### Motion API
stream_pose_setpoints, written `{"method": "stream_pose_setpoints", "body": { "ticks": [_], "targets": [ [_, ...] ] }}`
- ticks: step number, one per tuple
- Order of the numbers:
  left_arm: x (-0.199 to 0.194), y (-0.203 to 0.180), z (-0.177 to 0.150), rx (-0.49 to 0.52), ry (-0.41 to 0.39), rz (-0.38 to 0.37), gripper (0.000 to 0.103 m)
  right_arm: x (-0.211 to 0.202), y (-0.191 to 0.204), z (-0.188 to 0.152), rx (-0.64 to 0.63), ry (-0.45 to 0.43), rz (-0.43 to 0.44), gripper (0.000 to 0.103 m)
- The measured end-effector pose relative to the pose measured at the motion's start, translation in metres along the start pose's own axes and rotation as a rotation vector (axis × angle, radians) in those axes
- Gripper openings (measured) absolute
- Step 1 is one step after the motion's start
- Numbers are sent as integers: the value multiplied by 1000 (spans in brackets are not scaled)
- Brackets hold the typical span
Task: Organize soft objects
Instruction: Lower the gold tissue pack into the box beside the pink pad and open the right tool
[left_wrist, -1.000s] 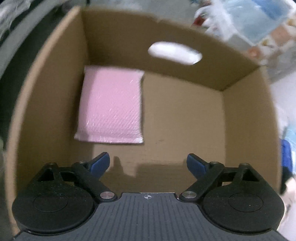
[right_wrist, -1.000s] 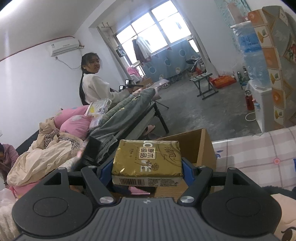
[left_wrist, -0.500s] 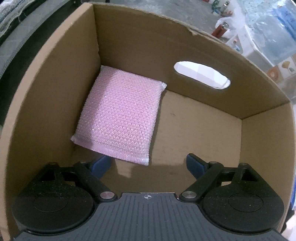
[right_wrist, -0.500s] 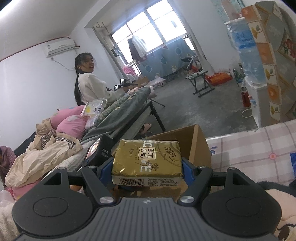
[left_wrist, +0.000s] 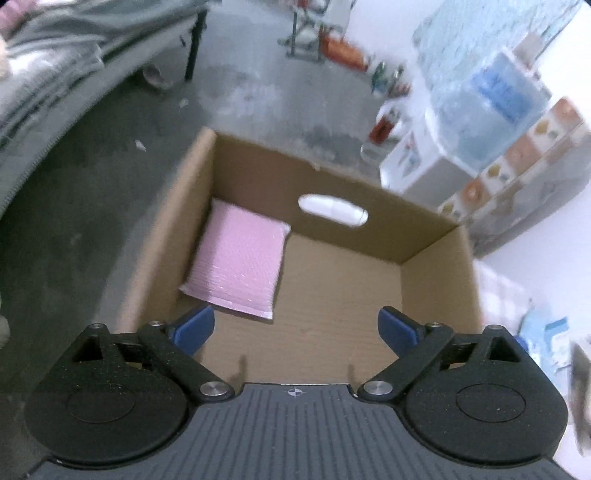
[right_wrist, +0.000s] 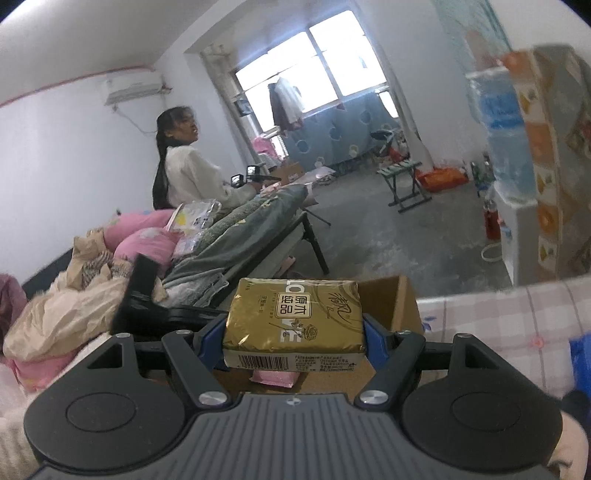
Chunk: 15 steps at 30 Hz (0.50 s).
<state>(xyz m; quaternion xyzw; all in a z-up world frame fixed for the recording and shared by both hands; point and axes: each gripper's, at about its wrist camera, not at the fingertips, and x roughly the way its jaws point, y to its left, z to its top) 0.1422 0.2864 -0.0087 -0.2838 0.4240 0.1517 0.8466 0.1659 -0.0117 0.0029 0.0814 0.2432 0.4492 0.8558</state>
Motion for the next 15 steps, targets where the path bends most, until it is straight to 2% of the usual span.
{"method": "stream_pose_setpoints", "body": {
  "ticks": [6,9,12,15],
  "targets": [
    [-46,13,-11,6,-133,35,96,30,34,13,-180,57,-9,72],
    [-59,28,-15,-17,-162,21,97,68,53,17,-305,160,5,72],
    [-63,37,-17,-18,-184,30,97,113,66,15,-373,293,18,72],
    [-62,42,-16,-14,-186,32,97,160,76,5,-477,421,-9,72]
  ]
}}
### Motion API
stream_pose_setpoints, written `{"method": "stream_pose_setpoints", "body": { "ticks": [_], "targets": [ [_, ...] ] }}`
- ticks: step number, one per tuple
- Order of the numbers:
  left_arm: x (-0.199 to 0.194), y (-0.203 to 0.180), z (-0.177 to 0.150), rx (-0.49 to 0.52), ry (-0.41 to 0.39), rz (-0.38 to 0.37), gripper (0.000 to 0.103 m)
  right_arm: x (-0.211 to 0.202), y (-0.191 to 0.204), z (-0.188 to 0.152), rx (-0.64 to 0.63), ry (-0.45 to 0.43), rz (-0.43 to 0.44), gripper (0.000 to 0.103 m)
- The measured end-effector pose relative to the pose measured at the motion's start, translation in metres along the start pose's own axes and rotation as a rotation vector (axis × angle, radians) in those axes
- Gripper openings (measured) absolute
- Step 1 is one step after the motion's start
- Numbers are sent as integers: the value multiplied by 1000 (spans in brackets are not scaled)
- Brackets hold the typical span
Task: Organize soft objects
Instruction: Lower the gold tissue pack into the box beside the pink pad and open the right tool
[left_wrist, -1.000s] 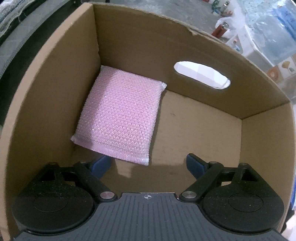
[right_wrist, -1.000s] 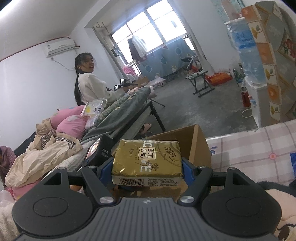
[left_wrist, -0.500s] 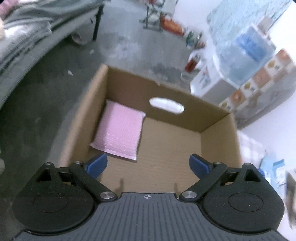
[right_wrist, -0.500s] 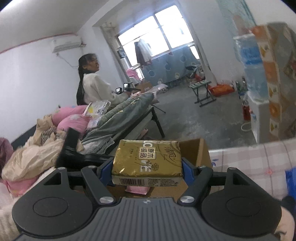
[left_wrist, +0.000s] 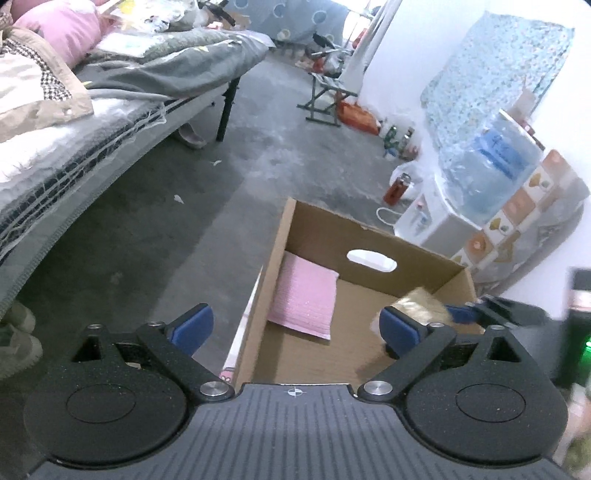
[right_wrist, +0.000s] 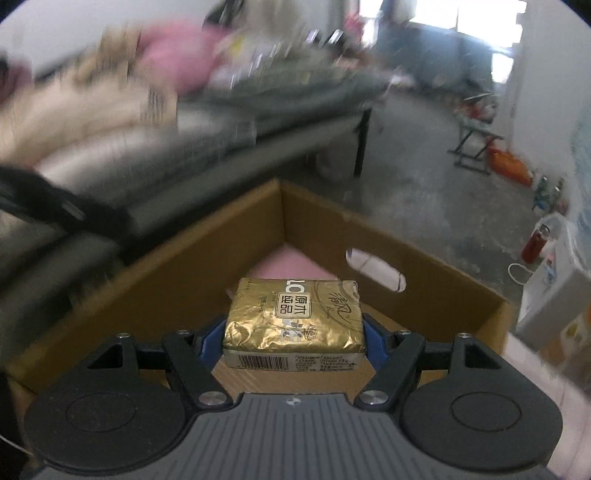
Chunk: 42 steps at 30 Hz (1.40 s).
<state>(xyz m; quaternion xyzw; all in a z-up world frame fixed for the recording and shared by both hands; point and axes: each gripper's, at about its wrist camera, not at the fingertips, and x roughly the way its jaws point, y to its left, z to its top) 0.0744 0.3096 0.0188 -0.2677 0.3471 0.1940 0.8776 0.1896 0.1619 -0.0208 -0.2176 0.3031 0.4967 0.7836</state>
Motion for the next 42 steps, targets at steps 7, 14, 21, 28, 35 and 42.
{"method": "stream_pose_setpoints", "body": {
  "ticks": [7,14,21,28,35,42],
  "targets": [
    [5,15,-1,-21,10,-25,97,101,5,8,-220,266,-78,72],
    [11,22,-3,-27,27,-27,97,157,17,-3,-423,331,-110,79],
    [12,26,-5,-41,31,-44,97,165,37,-17,-615,367,-218,79],
    [13,25,-7,-42,39,-56,97,173,42,-17,-641,449,-227,59],
    [13,26,-8,-44,43,-65,97,176,62,-26,-804,344,-206,66],
    [8,32,-11,-58,36,-92,97,142,52,-4,-567,326,-121,66]
  ]
}}
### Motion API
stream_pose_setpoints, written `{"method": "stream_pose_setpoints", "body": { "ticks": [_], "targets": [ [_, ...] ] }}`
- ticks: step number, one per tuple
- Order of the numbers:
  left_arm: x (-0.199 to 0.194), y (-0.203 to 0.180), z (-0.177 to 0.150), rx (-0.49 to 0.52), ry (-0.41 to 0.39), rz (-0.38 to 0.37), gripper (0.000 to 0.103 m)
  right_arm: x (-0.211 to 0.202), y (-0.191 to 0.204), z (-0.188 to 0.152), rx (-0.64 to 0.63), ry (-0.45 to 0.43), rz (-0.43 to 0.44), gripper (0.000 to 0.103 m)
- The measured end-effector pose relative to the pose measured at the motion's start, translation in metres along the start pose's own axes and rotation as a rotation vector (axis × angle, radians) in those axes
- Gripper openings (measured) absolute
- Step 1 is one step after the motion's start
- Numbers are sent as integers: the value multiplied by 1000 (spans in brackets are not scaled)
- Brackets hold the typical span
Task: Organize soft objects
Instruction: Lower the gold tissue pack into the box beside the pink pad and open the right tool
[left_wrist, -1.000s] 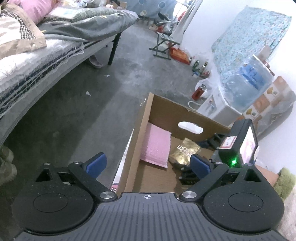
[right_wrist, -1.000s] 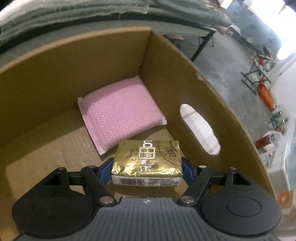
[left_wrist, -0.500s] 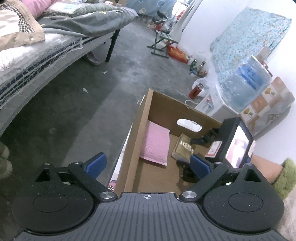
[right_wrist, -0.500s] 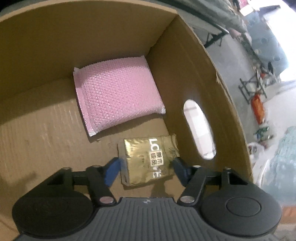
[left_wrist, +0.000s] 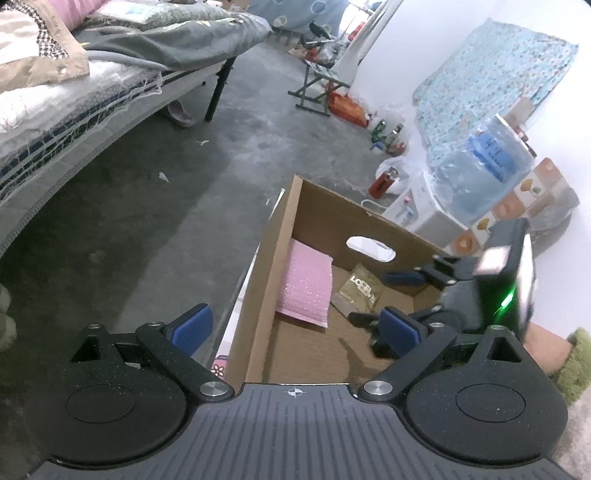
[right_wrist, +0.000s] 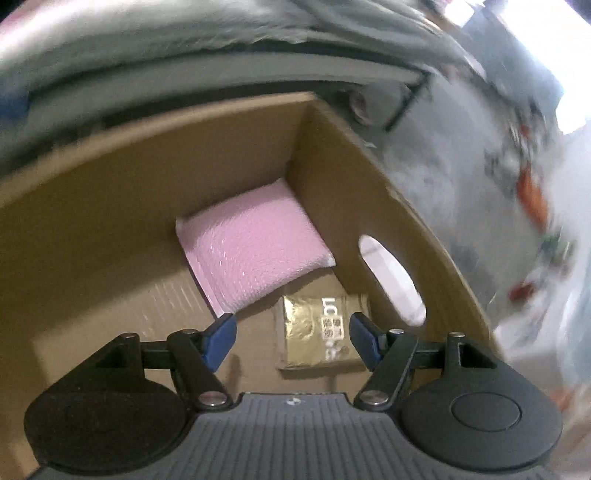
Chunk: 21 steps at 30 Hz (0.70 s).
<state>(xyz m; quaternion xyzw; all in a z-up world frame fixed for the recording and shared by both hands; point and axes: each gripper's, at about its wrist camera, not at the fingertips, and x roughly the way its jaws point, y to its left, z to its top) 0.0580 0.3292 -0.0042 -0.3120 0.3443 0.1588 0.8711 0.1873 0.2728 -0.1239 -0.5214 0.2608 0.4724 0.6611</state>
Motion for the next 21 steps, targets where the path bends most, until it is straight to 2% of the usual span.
{"method": "stream_pose_setpoints", "body": {
  "ticks": [6,9,16,18,21],
  "targets": [
    [-7,3,0,-10,-10,-6,97,-28,-44,-14,430,-31,157,70],
    [-10,4,0,-12,-14,-7,97,-27,-62,-18,626,-18,192,71],
    [-12,8,1,-16,-18,-2,97,11,-92,-20,985,86,157,71],
    [-11,10,1,-18,-18,2,97,18,-95,-23,1036,86,140,70],
    [-9,13,1,-26,-16,2,97,24,-89,-22,1018,77,98,69]
  ]
}}
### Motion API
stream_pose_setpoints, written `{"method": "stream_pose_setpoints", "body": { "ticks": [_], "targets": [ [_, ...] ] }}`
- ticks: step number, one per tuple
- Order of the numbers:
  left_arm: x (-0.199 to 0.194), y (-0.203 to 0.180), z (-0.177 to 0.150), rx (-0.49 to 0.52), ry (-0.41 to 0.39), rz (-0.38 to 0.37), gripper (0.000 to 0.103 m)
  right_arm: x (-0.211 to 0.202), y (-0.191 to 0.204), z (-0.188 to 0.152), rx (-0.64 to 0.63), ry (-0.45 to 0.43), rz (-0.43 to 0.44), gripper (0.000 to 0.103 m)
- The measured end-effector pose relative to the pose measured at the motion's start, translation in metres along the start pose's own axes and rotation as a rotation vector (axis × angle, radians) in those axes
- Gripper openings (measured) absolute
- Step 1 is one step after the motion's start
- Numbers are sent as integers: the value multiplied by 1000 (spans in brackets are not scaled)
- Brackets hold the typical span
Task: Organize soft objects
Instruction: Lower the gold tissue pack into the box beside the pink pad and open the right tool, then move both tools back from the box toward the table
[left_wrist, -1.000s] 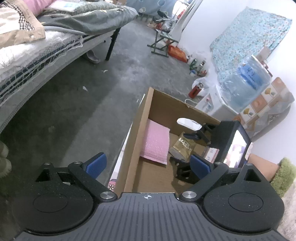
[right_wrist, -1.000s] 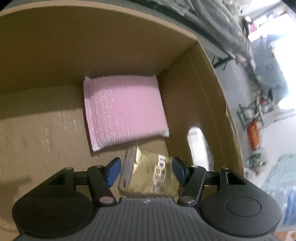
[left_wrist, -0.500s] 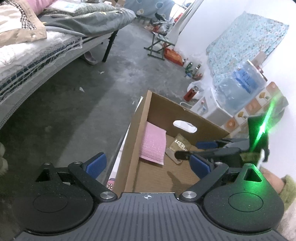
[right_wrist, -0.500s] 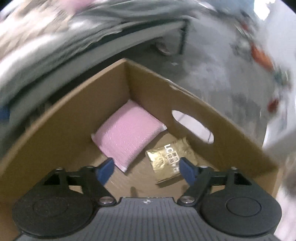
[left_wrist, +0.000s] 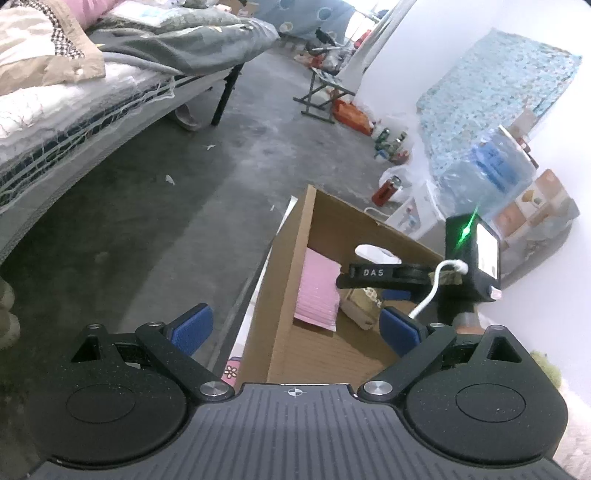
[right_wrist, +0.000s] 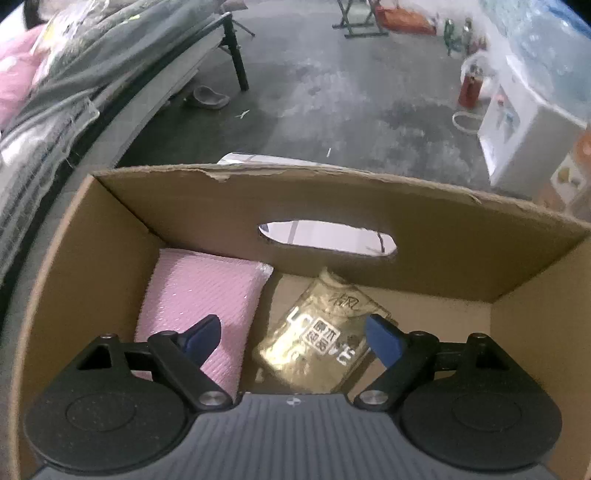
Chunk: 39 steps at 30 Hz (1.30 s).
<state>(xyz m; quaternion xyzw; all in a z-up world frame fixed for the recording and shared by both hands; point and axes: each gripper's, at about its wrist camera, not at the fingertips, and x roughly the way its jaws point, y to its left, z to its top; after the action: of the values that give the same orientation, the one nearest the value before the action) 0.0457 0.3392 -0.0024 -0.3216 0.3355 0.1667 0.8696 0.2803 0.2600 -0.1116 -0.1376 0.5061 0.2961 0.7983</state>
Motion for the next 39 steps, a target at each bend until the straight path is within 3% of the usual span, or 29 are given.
{"method": "stream_pose_setpoints", "body": {
  "ticks": [3,7,12,19,28,33,39],
  "targets": [
    [1,1,0,-4,3,-3,97,8,7,1,-59,-29,-31,59],
    [0,1,-1,-6,2,-1,97,11,14,-1,-158,-70,-13,58],
    [-11,-1,-3,5,-18,-7,97,-1,10,-4,-152,-92,20,58],
    [-56,-27,-21,70,-77,-68,99,-92,-15,-33,-150,-265,162,63],
    [-110,-104,-88,301,-78,-195,102,-265,-94,-159,-85,-560,325,63],
    [-120,-153,-138,465,-56,-269,102,-330,-150,-255,2,-700,280,63],
    [-98,-218,-203,652,43,-347,102,-370,-220,-361,201,-826,166,63]
  ]
}}
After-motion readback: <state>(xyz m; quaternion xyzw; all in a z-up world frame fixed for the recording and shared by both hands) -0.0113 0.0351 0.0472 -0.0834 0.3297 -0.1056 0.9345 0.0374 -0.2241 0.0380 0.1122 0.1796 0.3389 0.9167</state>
